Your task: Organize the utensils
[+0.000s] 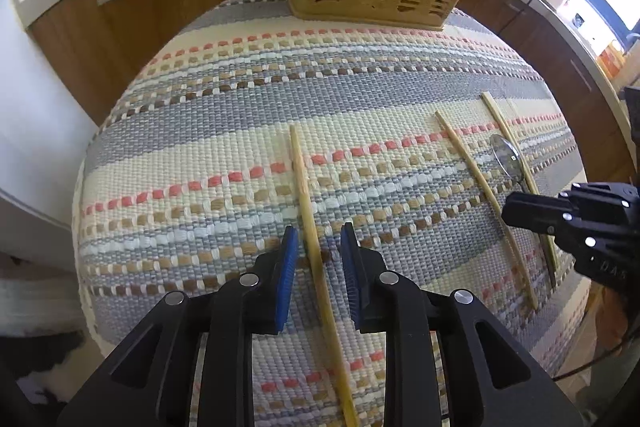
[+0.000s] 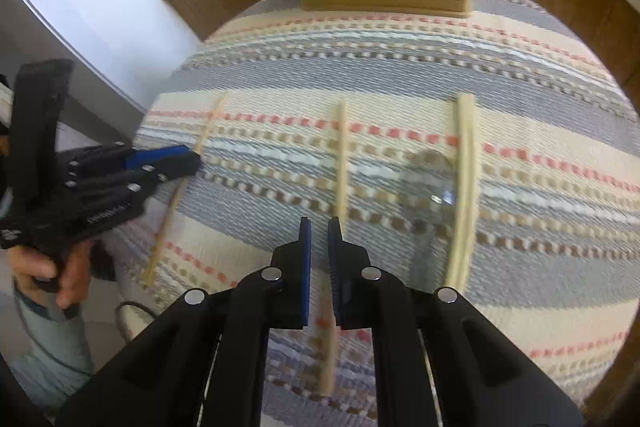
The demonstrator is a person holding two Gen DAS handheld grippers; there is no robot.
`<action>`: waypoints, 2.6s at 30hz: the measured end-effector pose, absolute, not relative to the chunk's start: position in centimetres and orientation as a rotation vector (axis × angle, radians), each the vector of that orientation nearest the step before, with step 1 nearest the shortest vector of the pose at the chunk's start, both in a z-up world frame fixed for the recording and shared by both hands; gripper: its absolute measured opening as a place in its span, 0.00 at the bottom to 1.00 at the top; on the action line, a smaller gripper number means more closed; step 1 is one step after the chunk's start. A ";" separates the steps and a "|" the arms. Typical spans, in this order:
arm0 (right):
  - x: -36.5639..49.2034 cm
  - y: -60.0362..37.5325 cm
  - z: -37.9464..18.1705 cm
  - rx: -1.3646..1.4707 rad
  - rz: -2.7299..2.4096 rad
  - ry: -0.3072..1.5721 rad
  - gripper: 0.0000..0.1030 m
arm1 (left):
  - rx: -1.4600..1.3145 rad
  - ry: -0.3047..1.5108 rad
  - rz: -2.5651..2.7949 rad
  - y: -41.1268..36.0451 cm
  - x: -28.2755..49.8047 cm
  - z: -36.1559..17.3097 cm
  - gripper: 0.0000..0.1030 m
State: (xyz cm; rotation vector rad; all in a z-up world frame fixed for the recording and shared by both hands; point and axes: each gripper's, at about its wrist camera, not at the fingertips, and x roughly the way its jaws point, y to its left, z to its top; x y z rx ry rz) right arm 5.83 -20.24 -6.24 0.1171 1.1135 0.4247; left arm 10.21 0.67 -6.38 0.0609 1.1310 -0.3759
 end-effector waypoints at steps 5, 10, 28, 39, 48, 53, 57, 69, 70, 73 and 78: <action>4.0 -22.1 -2.6 0.261 0.445 0.850 0.14 | 0.037 1.133 -0.395 1.2 10.1 -6.1 0.23; 4.6 -20.7 -3.2 0.152 0.401 0.953 0.38 | 0.045 1.142 -0.402 1.2 10.3 -6.1 0.25; 7.0 -15.0 -5.7 -0.112 0.449 1.175 0.04 | 0.192 1.070 -0.381 -2.0 10.1 -4.4 0.04; 4.8 -18.4 10.3 0.003 0.545 0.603 0.04 | 0.021 0.593 -0.434 -2.1 11.4 11.6 0.04; 7.4 -23.5 17.7 0.145 0.463 0.238 0.04 | -0.050 0.326 -0.487 -4.6 12.8 18.1 0.04; 10.1 -25.8 18.5 0.206 0.365 0.126 0.04 | -0.103 0.209 -0.493 -5.0 14.3 18.2 0.04; 12.8 -27.2 17.4 0.234 0.269 0.090 0.04 | -0.136 0.118 -0.456 -5.1 15.7 17.3 0.04; 18.1 -27.7 13.0 0.220 0.136 0.077 0.04 | -0.239 0.106 -0.362 -4.4 22.0 12.5 0.04; 18.5 -27.8 12.7 0.227 0.141 0.082 0.04 | -0.239 0.106 -0.358 -4.3 22.3 12.2 0.04; 19.2 -27.9 11.9 0.237 0.141 0.089 0.05 | -0.229 0.103 -0.343 -4.3 22.7 11.5 0.04; 19.7 -27.2 10.7 0.195 0.119 0.077 0.05 | -0.209 0.099 -0.331 -4.6 23.0 10.7 0.04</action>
